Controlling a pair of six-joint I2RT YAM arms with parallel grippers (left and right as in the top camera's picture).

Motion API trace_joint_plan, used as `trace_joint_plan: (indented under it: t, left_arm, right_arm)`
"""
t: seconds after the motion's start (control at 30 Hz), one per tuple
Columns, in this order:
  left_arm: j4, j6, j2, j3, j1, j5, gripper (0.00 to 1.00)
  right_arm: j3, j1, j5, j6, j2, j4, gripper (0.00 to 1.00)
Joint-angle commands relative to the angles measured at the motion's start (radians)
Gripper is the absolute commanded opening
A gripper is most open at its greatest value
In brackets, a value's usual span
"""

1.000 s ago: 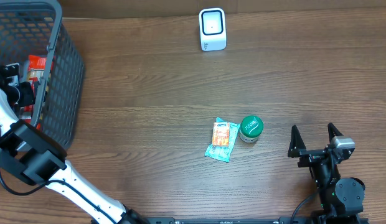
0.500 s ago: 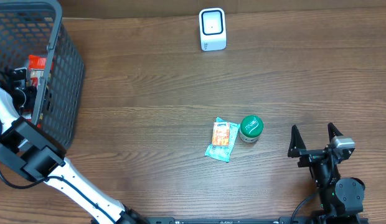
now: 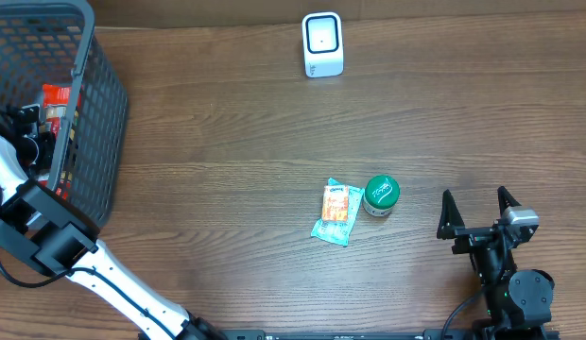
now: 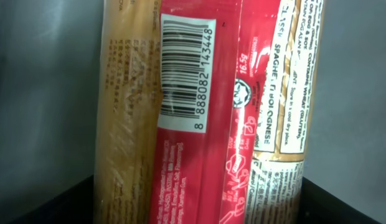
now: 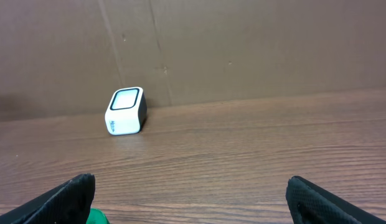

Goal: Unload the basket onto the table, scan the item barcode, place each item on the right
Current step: 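Move the left gripper back into the grey basket toward the pasta pack, then grasp the red-labelled pasta pack in the basket with the left gripper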

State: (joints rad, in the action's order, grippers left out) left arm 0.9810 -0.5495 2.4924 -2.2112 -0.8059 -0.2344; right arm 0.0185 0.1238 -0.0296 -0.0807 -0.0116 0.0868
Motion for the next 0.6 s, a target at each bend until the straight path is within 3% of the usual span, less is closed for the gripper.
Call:
trace_joint_plan:
  t: [0.0,0.17,0.27,0.57]
  left_arm:
    - [0.036,0.037,0.07,0.024,0.008,-0.047,0.76]
    - [0.036,0.033,0.07,0.024,0.008,-0.047,0.42]
    - [0.046,0.044,0.055,0.014,0.009,-0.048,0.29]
    - [0.062,0.193,-0.219,-0.133,0.022,-0.158,0.18]
  right_arm:
    - [-0.011,-0.003,0.002,0.003,0.009,-0.005,1.0]
    - [-0.011,-0.003,0.002,0.003,0.009,-0.005,1.0]
    - [-0.011,-0.003,0.002,0.003,0.009,-0.005,1.0]
    - [-0.011,-0.003,0.002,0.003,0.009,-0.005,1.0]
